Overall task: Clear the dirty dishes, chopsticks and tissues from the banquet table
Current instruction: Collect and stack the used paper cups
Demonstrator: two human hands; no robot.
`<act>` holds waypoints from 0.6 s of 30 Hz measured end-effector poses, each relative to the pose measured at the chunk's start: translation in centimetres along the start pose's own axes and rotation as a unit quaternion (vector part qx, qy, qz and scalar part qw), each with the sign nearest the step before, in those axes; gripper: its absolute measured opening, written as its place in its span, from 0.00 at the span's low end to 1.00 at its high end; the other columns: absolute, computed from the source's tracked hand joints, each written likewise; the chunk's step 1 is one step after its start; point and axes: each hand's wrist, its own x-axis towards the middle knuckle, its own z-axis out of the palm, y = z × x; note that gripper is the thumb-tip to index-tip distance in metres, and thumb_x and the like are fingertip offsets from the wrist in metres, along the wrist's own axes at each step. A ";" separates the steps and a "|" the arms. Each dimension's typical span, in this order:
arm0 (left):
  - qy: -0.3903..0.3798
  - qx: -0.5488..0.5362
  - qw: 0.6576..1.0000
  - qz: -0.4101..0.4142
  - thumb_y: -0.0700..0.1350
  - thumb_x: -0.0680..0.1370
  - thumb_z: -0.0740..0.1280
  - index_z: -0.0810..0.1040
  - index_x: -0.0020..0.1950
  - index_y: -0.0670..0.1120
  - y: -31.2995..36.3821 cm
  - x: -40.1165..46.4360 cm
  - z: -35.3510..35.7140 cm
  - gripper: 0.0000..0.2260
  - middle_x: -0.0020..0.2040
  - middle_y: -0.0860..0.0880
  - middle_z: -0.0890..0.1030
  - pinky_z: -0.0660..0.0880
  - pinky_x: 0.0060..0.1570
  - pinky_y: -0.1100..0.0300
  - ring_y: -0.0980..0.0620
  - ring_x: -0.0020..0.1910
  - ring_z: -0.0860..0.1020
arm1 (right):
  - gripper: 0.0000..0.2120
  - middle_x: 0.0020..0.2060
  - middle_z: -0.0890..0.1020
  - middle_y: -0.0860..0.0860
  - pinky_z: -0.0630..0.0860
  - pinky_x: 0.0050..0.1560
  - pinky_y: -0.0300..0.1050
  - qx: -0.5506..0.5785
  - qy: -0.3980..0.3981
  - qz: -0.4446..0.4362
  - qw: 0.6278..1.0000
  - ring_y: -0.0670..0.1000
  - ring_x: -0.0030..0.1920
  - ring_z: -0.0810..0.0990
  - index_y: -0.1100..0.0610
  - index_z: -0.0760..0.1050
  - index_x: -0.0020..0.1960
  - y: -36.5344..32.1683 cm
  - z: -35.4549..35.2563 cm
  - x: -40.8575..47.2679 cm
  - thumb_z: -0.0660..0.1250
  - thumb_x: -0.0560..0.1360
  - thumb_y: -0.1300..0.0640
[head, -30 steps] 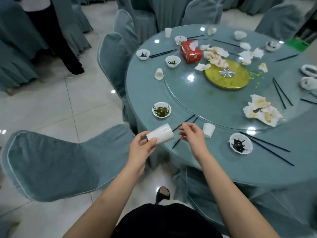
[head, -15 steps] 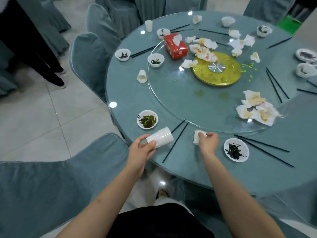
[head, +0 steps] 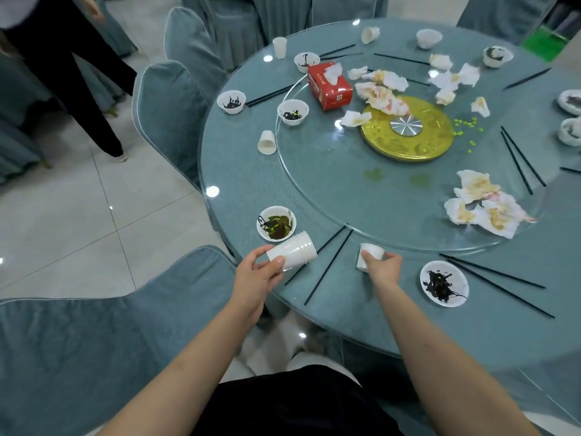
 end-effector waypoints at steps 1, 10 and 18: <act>0.000 -0.001 1.000 0.001 0.37 0.78 0.72 0.79 0.60 0.47 0.0 0.0 0.0 0.12 0.53 0.42 0.83 0.81 0.57 0.55 0.48 0.53 0.84 | 0.31 0.61 0.77 0.57 0.70 0.58 0.45 0.017 -0.011 -0.005 1.000 0.56 0.58 0.77 0.62 0.66 0.70 -0.2 -0.1 -0.4 0.77 0.74 0.54; 0.013 -0.006 1.000 0.004 0.36 0.78 0.73 0.79 0.62 0.45 -0.3 -0.9 -0.7 0.14 0.55 0.41 0.82 0.80 0.60 0.53 0.48 0.54 0.84 | 0.20 0.59 0.82 0.58 0.81 0.48 0.44 0.222 -0.249 -0.012 0.943 0.51 0.51 0.83 0.62 0.72 0.70 -3.3 1.5 -6.0 0.70 0.79 0.62; 0.059 -0.051 0.997 0.016 0.36 0.78 0.72 0.79 0.62 0.46 -0.3 -2.0 -3.7 0.14 0.57 0.41 0.81 0.81 0.55 0.57 0.49 0.53 0.84 | 0.16 0.55 0.83 0.56 0.81 0.51 0.45 0.216 -0.384 -0.047 0.897 0.50 0.53 0.84 0.61 0.73 0.69 -4.8 3.3 -11.1 0.65 0.81 0.64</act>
